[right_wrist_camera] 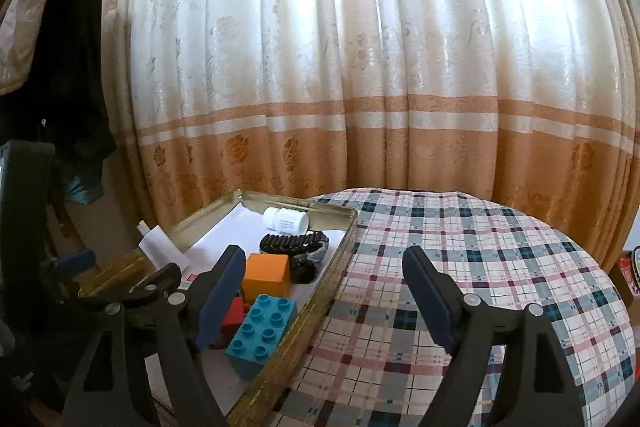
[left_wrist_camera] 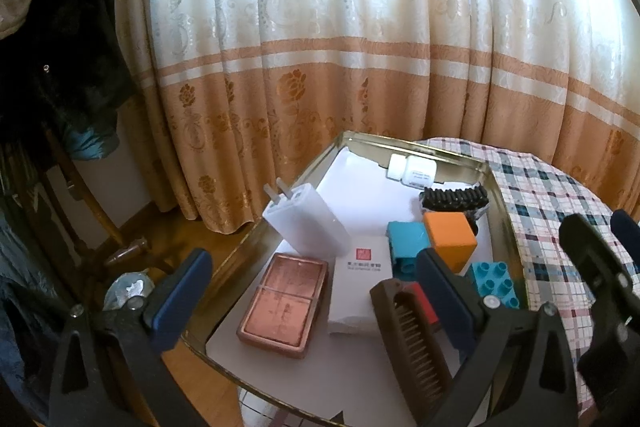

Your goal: Organize rigid objects

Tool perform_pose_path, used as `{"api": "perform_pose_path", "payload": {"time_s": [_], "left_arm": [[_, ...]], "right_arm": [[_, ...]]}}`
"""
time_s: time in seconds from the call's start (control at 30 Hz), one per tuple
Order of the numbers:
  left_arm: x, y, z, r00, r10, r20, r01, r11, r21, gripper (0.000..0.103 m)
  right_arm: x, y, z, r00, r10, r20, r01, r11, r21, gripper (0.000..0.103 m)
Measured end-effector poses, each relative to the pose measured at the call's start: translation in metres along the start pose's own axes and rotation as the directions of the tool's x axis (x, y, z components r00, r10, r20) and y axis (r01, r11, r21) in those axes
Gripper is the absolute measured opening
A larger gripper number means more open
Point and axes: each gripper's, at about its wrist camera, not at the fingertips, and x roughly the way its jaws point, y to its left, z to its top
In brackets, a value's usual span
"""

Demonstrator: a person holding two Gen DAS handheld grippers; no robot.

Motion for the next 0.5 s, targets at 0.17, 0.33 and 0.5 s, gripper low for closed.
{"api": "perform_pose_path", "payload": {"time_s": [0.17,0.33,0.5], "left_arm": [[-0.001,-0.011,-0.009,1.000,-0.013,0.010,0.013,1.000,0.017,0.102],[-0.005,-0.022,-0.011,1.000,-0.010,0.014,0.009,0.998,0.061,0.103],[-0.007,-0.023,-0.014,1.000,-0.001,0.009,0.001,0.998,0.063,0.103]], "right_arm": [[-0.010,-0.003,-0.001,0.998,-0.034,0.055,0.034,0.999,0.010,0.093],[-0.014,-0.003,-0.001,0.997,-0.036,0.072,0.034,0.999,0.021,0.098],[-0.015,-0.003,0.000,0.997,-0.036,0.073,0.034,0.999,0.029,0.098]]}}
